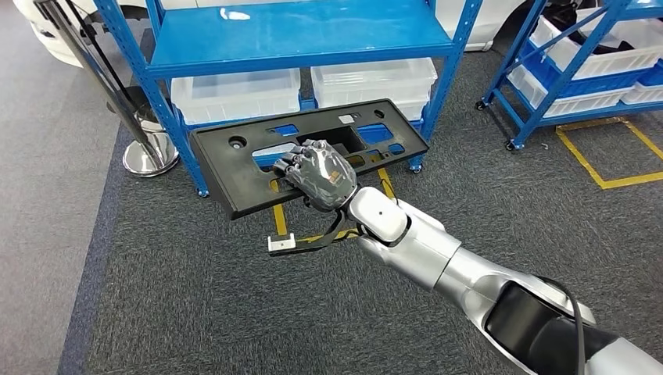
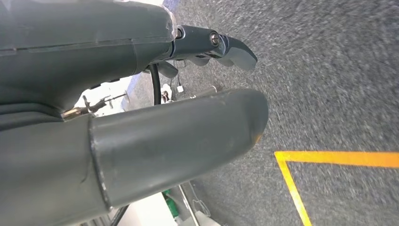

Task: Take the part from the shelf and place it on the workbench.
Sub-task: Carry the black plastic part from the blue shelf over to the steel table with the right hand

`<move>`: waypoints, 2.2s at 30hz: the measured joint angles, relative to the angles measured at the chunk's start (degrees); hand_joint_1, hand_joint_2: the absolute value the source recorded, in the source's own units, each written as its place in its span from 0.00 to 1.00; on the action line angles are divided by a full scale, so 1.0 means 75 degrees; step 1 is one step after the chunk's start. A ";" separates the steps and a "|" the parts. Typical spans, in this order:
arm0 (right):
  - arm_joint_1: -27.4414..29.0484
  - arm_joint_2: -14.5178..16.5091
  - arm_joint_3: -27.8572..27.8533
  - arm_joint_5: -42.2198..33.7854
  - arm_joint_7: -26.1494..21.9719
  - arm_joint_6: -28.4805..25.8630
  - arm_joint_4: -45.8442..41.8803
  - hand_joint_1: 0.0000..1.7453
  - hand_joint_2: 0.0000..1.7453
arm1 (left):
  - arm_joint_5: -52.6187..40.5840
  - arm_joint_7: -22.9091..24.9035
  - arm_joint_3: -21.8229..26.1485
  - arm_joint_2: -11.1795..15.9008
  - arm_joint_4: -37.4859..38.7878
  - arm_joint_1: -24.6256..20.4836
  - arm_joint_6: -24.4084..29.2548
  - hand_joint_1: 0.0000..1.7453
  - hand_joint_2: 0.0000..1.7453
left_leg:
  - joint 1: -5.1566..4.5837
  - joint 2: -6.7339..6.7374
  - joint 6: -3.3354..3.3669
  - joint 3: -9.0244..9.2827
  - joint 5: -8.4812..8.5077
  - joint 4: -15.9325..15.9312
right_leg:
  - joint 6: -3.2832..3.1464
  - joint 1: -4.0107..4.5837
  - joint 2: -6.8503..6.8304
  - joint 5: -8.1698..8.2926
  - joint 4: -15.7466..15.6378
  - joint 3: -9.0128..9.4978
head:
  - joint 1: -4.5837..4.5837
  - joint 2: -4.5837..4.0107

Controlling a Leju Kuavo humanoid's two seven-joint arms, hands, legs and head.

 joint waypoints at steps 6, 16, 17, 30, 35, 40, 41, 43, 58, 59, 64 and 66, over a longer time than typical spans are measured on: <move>-0.0212 0.0014 -0.0024 -0.0130 0.0004 0.0062 -0.0036 1.00 1.00 | -0.0039 -0.0082 0.0126 0.0067 0.0087 0.0040 -0.0008 0.00 0.00 | 0.0017 -0.0029 -0.0282 -0.0485 0.0470 0.0175 | -0.0178 0.0055 -0.0011 -0.0569 -0.2127 0.1480 | -0.0001 0.0000; -0.0273 0.0015 -0.0020 -0.0241 -0.0035 0.0196 -0.0002 1.00 1.00 | -0.0168 -0.0149 0.0275 0.0147 0.0149 0.0066 -0.0023 0.00 0.00 | 0.0101 -0.0052 -0.0501 -0.0175 -0.0608 0.2015 | -0.0331 0.0031 -0.0064 0.0523 -0.2090 0.0181 | -0.0007 0.0000; -0.0280 0.0017 -0.0021 -0.0247 -0.0036 0.0195 0.0000 1.00 1.00 | -0.0165 -0.0157 0.0305 0.0156 0.0149 0.0054 -0.0024 0.00 0.00 | 0.0096 -0.0057 -0.0485 0.0321 -0.0671 0.1444 | -0.0291 0.0037 -0.0058 0.0595 -0.2058 0.0079 | -0.0007 0.0000; -0.0315 0.0054 -0.0023 -0.0291 -0.0010 0.0258 0.0088 1.00 1.00 | -0.0197 -0.0214 0.0600 0.0184 0.0179 0.0110 -0.0080 0.00 0.00 | -0.0018 0.0153 0.0052 0.0665 -0.0740 0.0144 | -0.0014 0.0084 -0.0057 -0.0309 -0.0282 -0.0313 | -0.0002 0.0000; -0.0373 0.0104 -0.0023 -0.0334 -0.0009 0.0299 0.0081 1.00 1.00 | -0.0195 -0.0213 0.0686 0.0175 0.0192 0.0131 -0.0072 0.00 0.00 | -0.0117 0.0418 -0.0041 0.0580 -0.0725 0.0231 | -0.0301 0.0279 -0.0442 0.0054 -0.2015 0.0712 | -0.0004 0.0000; -0.0383 0.0140 -0.0022 -0.0348 -0.0007 0.0344 0.0081 1.00 1.00 | -0.0195 -0.0211 0.0748 0.0181 0.0195 0.0129 -0.0064 0.00 0.00 | -0.0073 0.0132 -0.0228 0.0273 -0.1295 0.0983 | -0.0471 0.0148 -0.0106 0.0259 -0.2179 0.0652 | -0.0005 0.0000; -0.0376 0.0150 -0.0020 -0.0350 -0.0007 0.0354 0.0081 1.00 1.00 | -0.0197 -0.0211 0.0756 0.0181 0.0195 0.0138 -0.0062 0.00 0.00 | -0.0049 0.0031 -0.0258 0.0053 -0.1564 0.1494 | -0.0480 0.0138 -0.0030 0.0289 -0.2179 0.0616 | -0.0006 0.0000; -0.0333 0.0157 -0.0015 -0.0352 -0.0009 0.0369 0.0081 1.00 1.00 | -0.0202 -0.0211 0.0770 0.0181 0.0195 0.0151 -0.0062 0.00 0.00 | 0.0005 -0.0029 -0.0309 -0.0291 -0.1852 0.2292 | -0.0457 0.0128 0.0133 0.0339 -0.2165 0.0546 | -0.0007 0.0000; -0.0378 0.0240 0.0004 -0.0087 0.0093 0.0386 0.0111 1.00 1.00 | -0.0229 -0.0203 0.0930 0.0182 0.0224 0.0253 -0.0034 0.00 0.00 | 0.0098 0.0064 -0.0010 0.0543 -0.0692 0.0215 | 0.0044 0.0072 0.0045 -0.0558 -0.0065 -0.0590 | 0.0002 0.0000; -0.0374 0.0243 0.0012 -0.0077 0.0102 0.0387 0.0121 1.00 1.00 | -0.0232 -0.0206 0.0933 0.0184 0.0224 0.0255 -0.0039 0.00 0.00 | 0.0087 0.0156 -0.0006 0.0530 -0.0686 0.0217 | 0.0043 0.0072 0.0034 -0.0589 0.0111 -0.0617 | 0.0001 0.0000; -0.0489 0.0244 0.0020 0.0033 0.0135 0.0446 0.0144 1.00 1.00 | -0.0228 -0.0210 0.0965 0.0183 0.0229 0.0242 -0.0078 0.00 0.00 | -0.0002 0.0549 -0.0061 0.0548 -0.0705 0.0233 | -0.0215 0.0243 -0.0562 0.0131 -0.1897 0.0609 | -0.0001 0.0000; -0.0558 0.0243 0.0022 0.0105 0.0146 0.0487 0.0149 1.00 1.00 | -0.0235 -0.0205 0.0978 0.0190 0.0230 0.0231 -0.0086 0.00 0.00 | -0.0037 0.0713 -0.0125 0.0554 -0.0717 0.0228 | -0.0282 0.0305 -0.0577 0.0133 -0.2080 0.0659 | -0.0001 0.0000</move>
